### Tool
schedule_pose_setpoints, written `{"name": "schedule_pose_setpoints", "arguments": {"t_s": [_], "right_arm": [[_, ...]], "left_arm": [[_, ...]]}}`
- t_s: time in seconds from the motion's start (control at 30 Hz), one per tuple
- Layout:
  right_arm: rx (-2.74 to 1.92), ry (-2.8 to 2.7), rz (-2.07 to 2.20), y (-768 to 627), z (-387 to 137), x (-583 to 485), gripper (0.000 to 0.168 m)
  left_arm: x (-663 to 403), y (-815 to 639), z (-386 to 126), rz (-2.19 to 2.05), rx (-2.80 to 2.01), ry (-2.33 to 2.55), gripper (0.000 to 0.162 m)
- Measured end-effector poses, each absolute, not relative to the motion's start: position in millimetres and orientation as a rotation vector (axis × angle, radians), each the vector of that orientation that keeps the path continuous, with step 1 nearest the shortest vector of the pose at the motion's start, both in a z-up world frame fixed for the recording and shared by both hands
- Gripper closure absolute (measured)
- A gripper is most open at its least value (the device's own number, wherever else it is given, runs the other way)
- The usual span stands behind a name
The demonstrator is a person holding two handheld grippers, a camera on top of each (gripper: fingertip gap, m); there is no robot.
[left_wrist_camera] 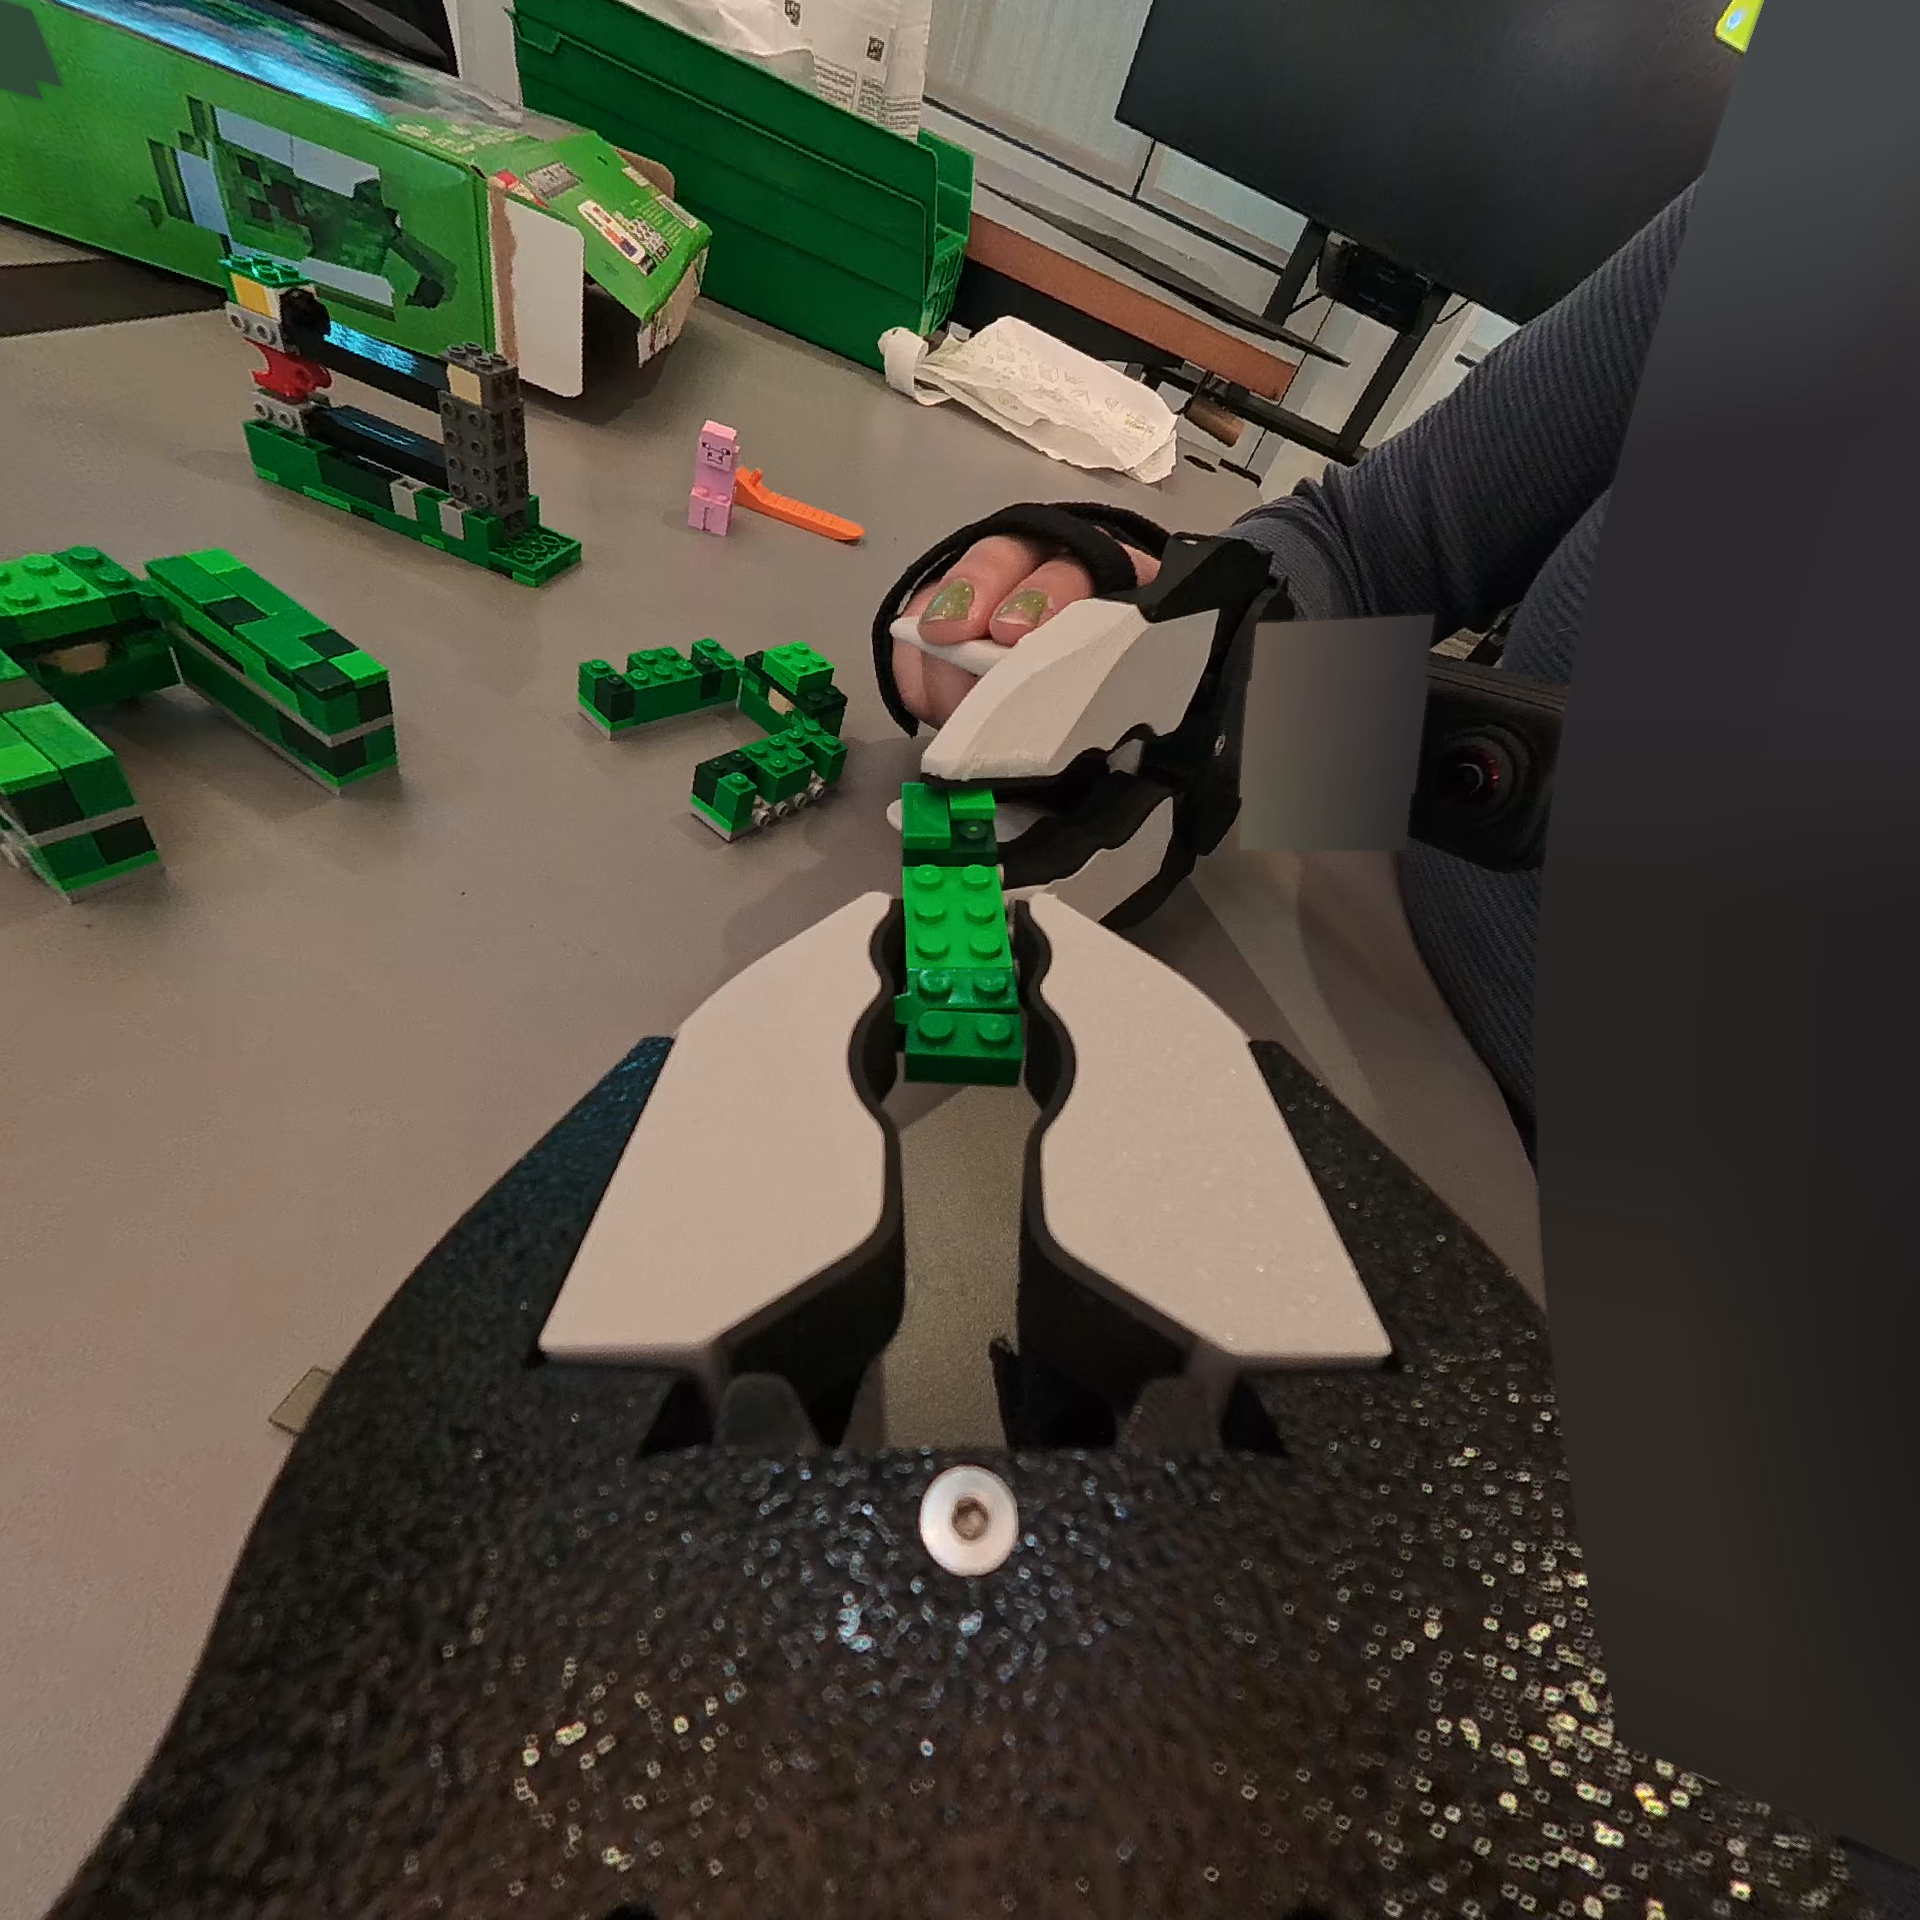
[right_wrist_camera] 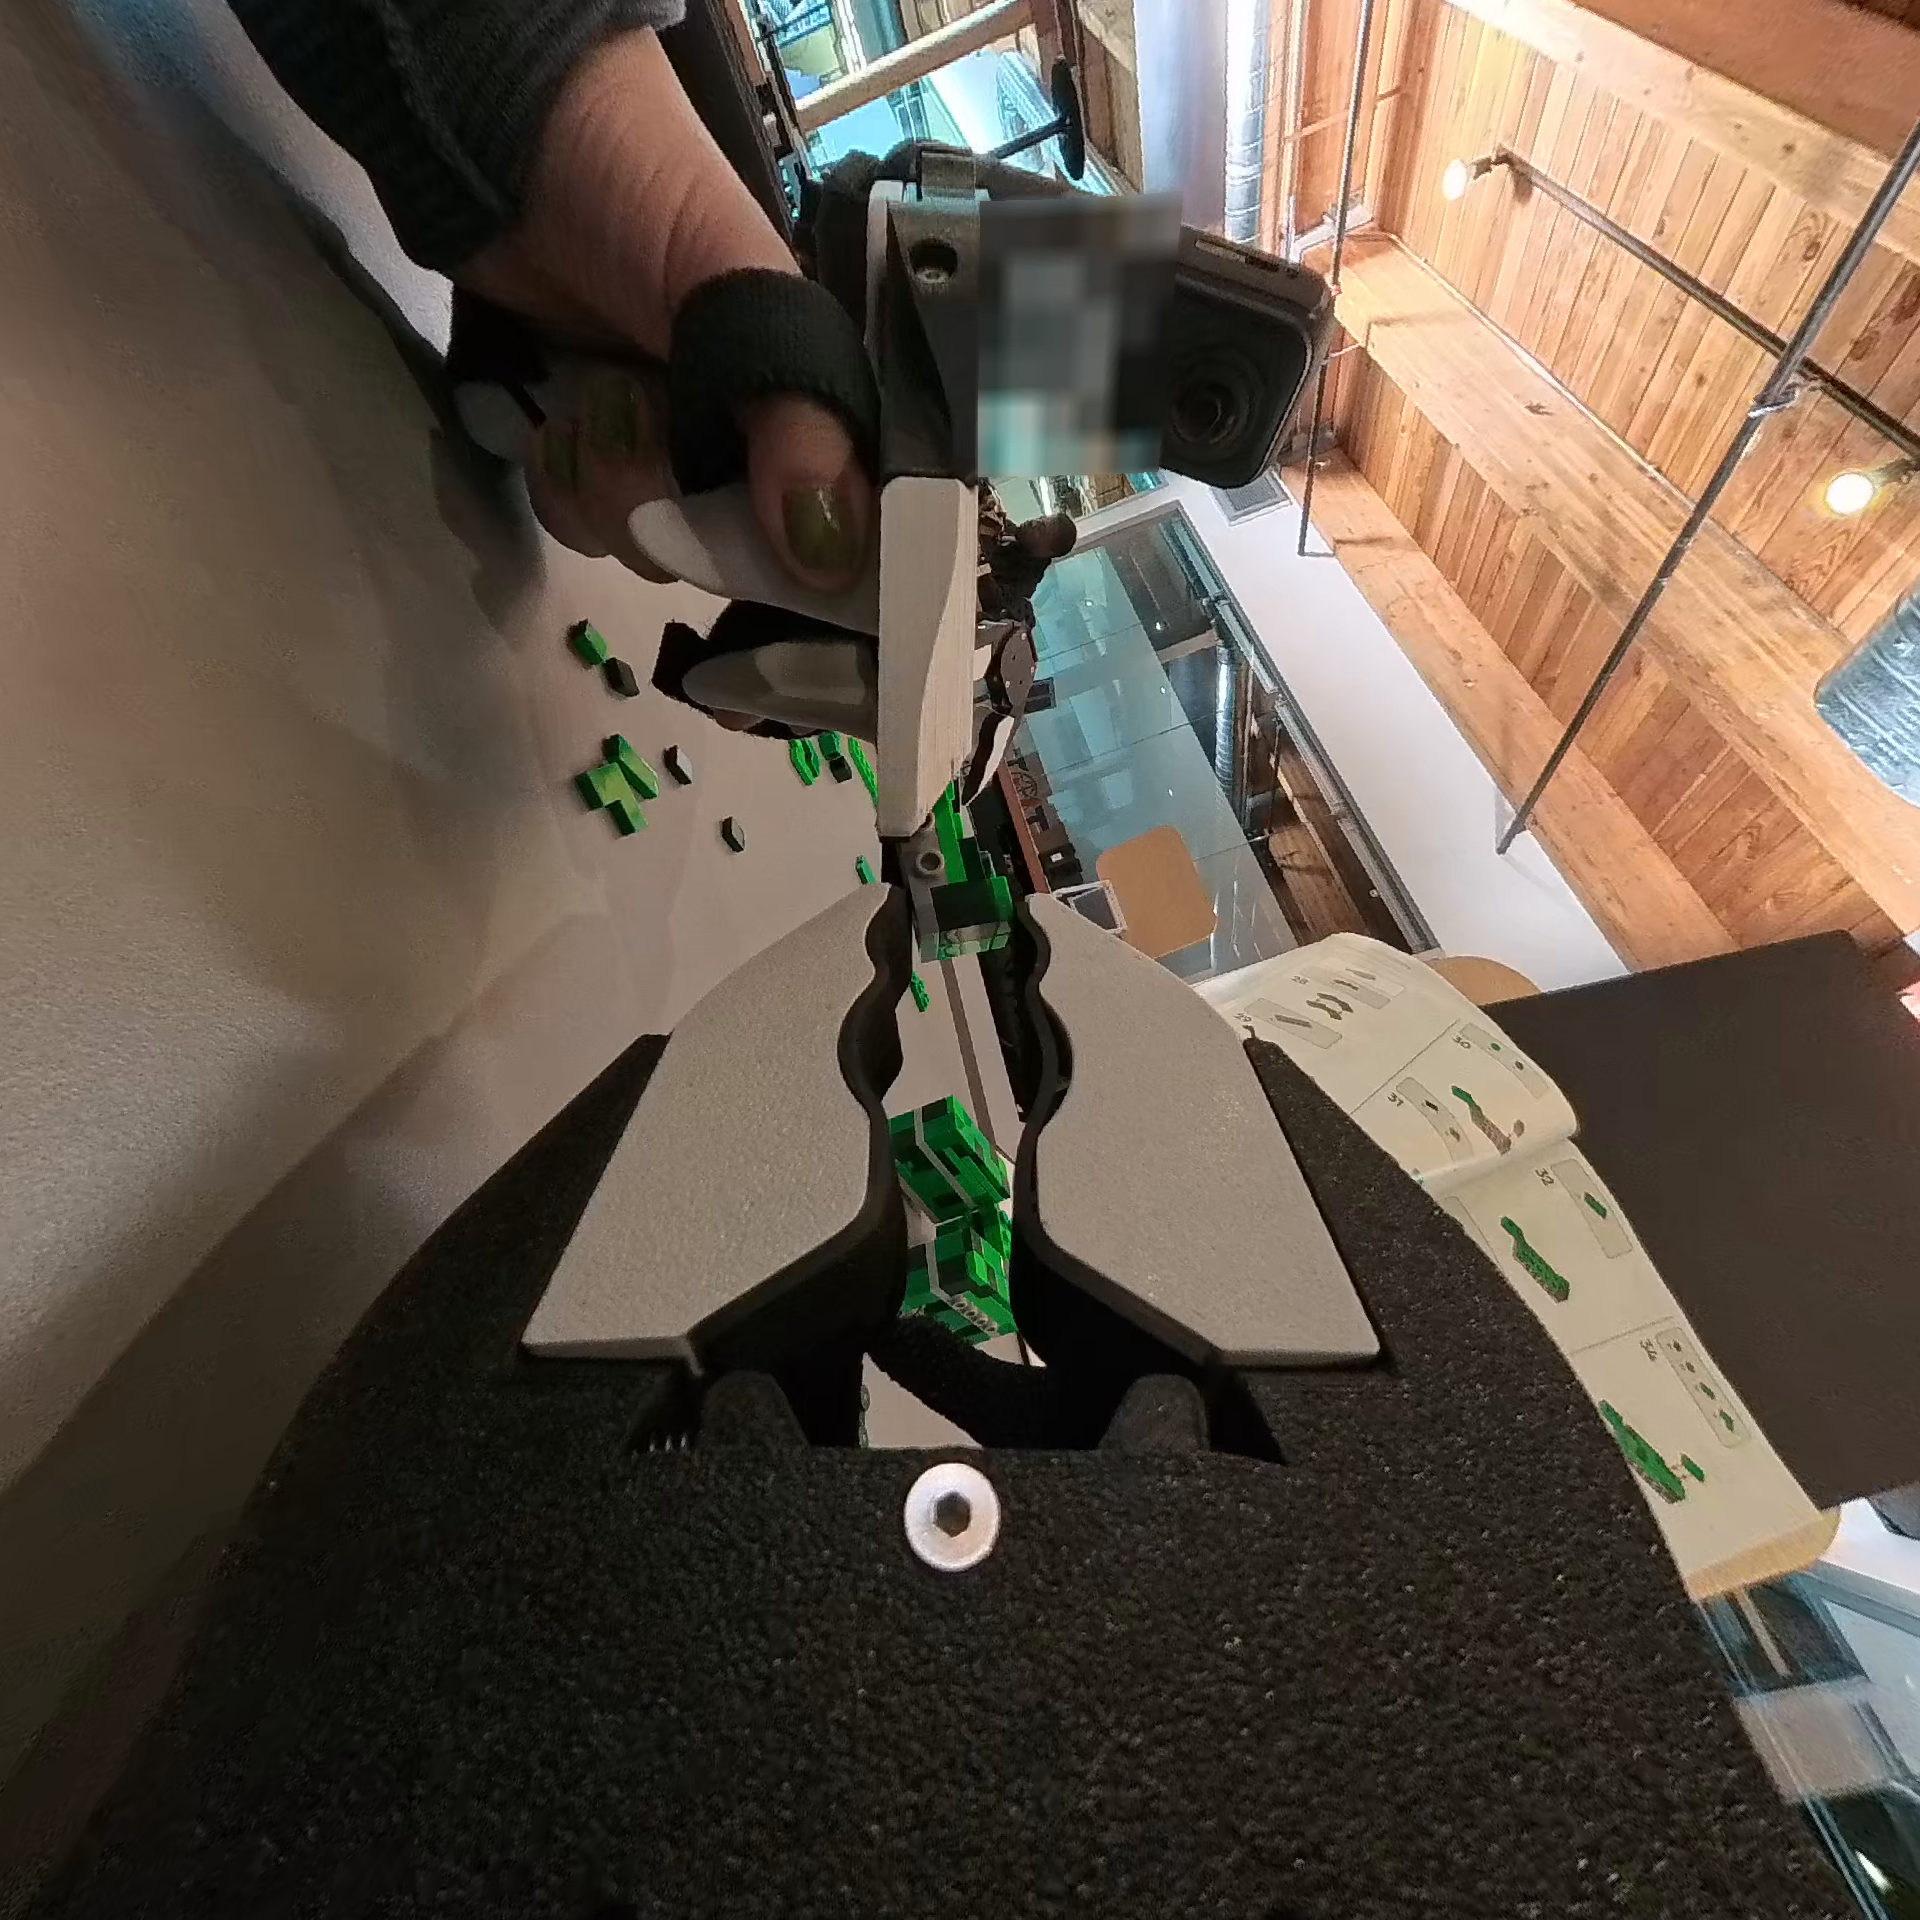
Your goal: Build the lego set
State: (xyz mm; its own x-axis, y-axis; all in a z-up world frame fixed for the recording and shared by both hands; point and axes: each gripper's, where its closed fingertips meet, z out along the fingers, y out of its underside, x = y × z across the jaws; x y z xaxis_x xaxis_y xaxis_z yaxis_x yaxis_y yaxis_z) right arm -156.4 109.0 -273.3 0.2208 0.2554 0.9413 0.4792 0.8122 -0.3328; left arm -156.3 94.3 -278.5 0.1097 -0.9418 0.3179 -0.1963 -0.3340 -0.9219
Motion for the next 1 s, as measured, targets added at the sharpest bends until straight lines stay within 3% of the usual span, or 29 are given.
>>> {"name": "schedule_pose_setpoints", "arguments": {"t_s": [0.1,0.23,0.37,1.0], "right_arm": [[-0.656,-1.366,-0.160,108,-273,-156,0.151],[-0.740,-1.355,-0.084,115,-274,-154,0.151],[-0.860,-1.339,0.055,121,-275,-151,0.151],[-0.973,-1.307,0.123,129,-277,-146,0.151]], "left_arm": [[-156,93,-278,-1.278,-1.643,1.135,0.142],[-157,87,-273,-1.276,-1.579,1.165,0.120],[-159,89,-271,-1.281,-1.569,1.136,0.114],[-170,110,-262,-1.319,-1.585,0.921,0.126]]}}
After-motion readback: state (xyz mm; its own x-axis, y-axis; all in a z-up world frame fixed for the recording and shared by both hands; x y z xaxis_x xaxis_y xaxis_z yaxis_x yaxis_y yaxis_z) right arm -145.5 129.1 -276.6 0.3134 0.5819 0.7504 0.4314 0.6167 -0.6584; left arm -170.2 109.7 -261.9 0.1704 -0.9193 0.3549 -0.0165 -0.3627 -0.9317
